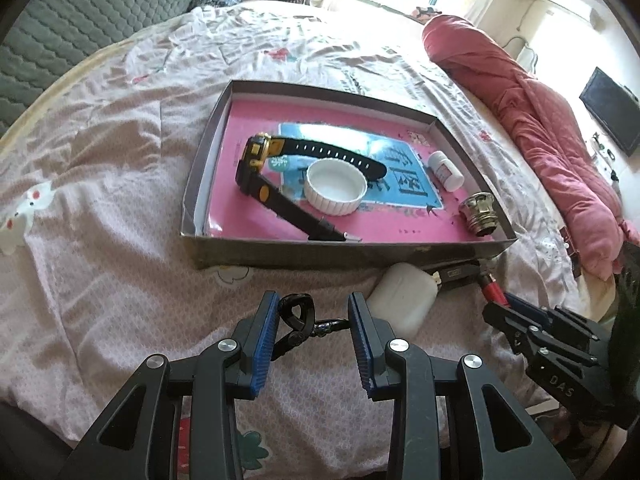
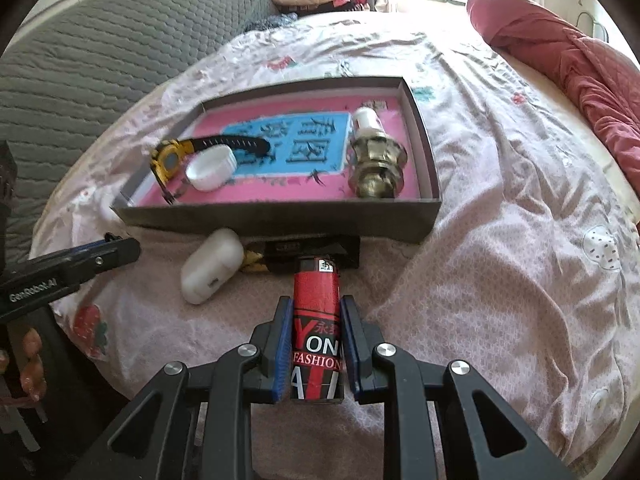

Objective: Organize rigid objects
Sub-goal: 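Lift the hair clip toward the tray while the right tool carries the lighter over the tray, then lower the lighter into the tray with the right tool while the left tool carries the clip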

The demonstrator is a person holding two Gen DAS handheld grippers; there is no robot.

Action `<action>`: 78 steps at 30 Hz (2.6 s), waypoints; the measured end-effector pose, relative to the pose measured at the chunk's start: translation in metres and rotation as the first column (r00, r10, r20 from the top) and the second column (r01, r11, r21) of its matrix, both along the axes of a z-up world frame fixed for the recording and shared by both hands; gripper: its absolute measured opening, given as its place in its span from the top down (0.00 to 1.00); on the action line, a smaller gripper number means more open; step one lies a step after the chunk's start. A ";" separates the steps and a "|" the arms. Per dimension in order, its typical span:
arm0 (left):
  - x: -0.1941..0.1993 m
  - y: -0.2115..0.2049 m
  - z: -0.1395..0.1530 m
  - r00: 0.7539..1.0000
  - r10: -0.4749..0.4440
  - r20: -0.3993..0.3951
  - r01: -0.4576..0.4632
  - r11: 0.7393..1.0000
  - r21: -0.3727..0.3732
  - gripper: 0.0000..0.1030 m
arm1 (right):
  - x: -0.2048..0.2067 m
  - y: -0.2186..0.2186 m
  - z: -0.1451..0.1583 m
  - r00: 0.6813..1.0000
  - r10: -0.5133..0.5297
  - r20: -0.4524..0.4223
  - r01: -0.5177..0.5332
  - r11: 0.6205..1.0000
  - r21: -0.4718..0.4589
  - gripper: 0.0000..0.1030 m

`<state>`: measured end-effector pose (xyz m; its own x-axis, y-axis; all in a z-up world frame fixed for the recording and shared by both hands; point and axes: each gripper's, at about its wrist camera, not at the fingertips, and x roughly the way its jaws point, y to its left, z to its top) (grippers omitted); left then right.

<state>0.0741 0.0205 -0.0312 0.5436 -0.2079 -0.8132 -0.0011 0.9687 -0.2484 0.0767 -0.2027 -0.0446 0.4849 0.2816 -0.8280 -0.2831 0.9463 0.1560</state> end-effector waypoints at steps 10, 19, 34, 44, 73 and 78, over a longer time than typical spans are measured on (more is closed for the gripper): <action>0.004 -0.001 0.010 0.999 -0.007 0.034 0.006 1.000 0.022 0.65 | 0.003 0.016 0.024 0.993 0.044 0.112 -0.047 0.998 0.029 0.77; 0.014 0.001 0.023 0.997 -0.007 0.078 0.003 0.999 0.054 0.65 | 0.022 0.032 0.032 0.988 0.053 0.147 -0.059 0.998 0.035 0.77; 0.033 -0.004 0.034 0.993 -0.018 0.118 0.008 0.997 0.079 0.65 | 0.040 0.027 0.046 0.979 0.011 0.204 -0.026 0.997 0.071 0.77; 0.034 -0.004 0.036 0.993 -0.015 0.118 0.005 0.997 0.079 0.65 | 0.046 0.025 0.048 0.977 -0.009 0.214 -0.010 0.996 0.087 0.77; 0.084 -0.016 0.041 0.987 -0.027 0.156 0.012 0.995 0.095 0.65 | 0.075 0.029 0.069 0.950 -0.043 0.310 0.006 0.993 0.120 0.77; 0.093 -0.016 0.039 0.988 -0.027 0.155 0.013 0.996 0.093 0.65 | 0.081 0.029 0.069 0.946 -0.056 0.318 0.015 0.992 0.128 0.77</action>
